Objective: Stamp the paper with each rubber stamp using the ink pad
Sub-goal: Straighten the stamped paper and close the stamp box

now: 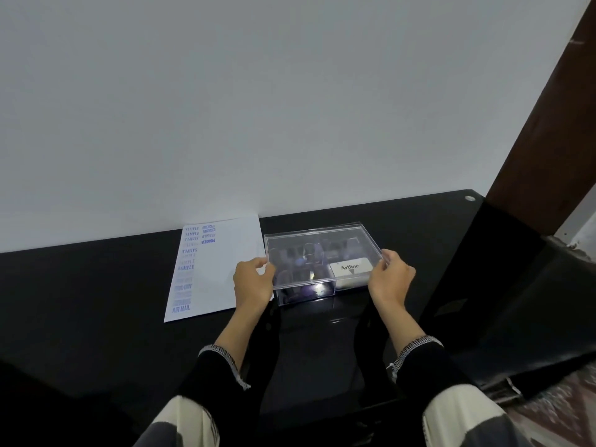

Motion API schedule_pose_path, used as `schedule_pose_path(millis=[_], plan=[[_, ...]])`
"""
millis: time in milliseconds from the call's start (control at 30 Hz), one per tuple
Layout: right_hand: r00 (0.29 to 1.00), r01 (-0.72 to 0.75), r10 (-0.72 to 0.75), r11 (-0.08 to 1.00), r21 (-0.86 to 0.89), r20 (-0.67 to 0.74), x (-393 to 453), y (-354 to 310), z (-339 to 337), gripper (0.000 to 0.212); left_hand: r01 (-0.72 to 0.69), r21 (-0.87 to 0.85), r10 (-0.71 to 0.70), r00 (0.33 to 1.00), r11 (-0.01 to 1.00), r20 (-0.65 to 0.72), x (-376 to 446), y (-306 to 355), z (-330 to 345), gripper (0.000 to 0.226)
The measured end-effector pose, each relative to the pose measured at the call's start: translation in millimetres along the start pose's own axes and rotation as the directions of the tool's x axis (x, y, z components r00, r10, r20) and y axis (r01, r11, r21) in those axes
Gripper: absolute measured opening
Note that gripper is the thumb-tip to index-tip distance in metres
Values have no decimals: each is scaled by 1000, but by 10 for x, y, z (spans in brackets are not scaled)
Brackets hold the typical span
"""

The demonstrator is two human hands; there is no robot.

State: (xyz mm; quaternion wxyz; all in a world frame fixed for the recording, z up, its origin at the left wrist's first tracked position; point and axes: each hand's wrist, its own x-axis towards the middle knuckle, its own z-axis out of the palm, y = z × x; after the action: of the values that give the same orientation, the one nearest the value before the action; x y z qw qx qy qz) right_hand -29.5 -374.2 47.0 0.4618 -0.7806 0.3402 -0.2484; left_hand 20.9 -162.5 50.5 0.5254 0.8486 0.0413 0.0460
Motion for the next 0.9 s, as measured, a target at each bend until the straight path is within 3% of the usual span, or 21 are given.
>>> schedule_pose_path(millis=[167,333,667,900], plan=[[995,102,-101,994,-32,27,28,37,6,30,-4,4,4,1000,1000,28,0,-102,29,36],[995,92,-89,995,-49,48,71,33,5,32,-6,-3,6,1000,1000,17,24,-77,60,35],[992,100,-102,995,-21,-70,24,-15,14,35,-48,-90,43,997,995,-61,12,-156,107,25],[996,67,-70,996,-53,-52,66,1,15,33,-49,-106,44,998,993,-51,6,-54,140,14]])
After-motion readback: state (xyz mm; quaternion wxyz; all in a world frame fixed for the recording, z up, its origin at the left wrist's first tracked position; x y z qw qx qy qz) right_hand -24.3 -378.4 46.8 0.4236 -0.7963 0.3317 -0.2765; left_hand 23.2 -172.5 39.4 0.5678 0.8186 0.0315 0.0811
